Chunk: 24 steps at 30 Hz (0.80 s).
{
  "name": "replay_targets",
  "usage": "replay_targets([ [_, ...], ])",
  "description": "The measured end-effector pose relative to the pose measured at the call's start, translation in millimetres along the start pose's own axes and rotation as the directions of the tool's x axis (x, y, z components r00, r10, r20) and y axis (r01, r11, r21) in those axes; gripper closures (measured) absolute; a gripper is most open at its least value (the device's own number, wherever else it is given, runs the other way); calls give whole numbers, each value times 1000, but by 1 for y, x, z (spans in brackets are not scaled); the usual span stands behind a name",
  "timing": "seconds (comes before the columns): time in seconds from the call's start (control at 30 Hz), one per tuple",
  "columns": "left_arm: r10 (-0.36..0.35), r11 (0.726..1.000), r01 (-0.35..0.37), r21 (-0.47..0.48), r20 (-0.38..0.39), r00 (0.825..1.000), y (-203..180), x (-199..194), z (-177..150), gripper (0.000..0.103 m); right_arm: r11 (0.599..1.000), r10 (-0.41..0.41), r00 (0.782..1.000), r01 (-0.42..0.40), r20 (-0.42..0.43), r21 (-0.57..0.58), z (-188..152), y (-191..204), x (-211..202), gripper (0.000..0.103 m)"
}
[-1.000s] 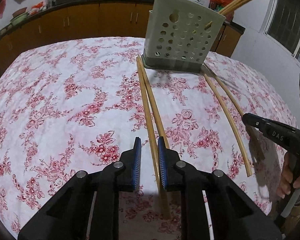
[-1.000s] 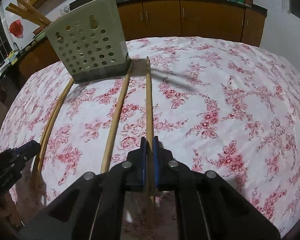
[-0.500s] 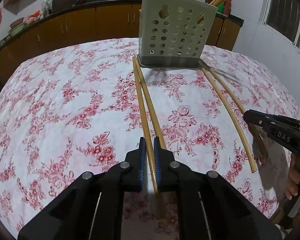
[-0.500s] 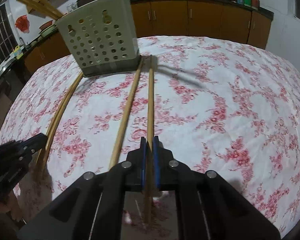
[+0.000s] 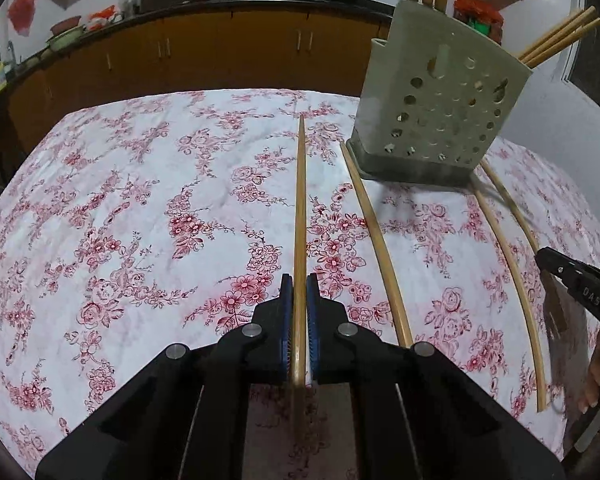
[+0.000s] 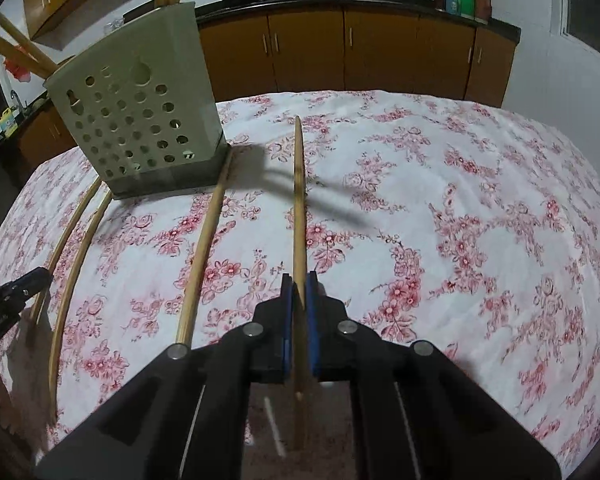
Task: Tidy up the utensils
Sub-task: 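Close the left tool on a chopstick while the right tool grasps one too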
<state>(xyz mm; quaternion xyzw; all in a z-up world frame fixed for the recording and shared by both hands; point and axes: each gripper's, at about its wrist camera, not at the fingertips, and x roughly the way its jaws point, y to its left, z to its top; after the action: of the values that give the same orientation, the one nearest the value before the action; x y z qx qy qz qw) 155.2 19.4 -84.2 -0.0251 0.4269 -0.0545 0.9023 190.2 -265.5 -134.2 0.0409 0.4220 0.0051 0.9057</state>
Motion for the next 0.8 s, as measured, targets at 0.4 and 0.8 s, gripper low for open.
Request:
replay_targets([
  [0.4, -58, 997, 58, -53, 3, 998, 11, -3, 0, 95, 1000, -3, 1000, 3, 16, -14, -2, 1, 0, 94],
  [0.8, -61, 996, 62, -57, 4, 998, 9, -2, -1, 94, 1000, 9, 1000, -9, 16, -2, -2, -1, 0, 94],
])
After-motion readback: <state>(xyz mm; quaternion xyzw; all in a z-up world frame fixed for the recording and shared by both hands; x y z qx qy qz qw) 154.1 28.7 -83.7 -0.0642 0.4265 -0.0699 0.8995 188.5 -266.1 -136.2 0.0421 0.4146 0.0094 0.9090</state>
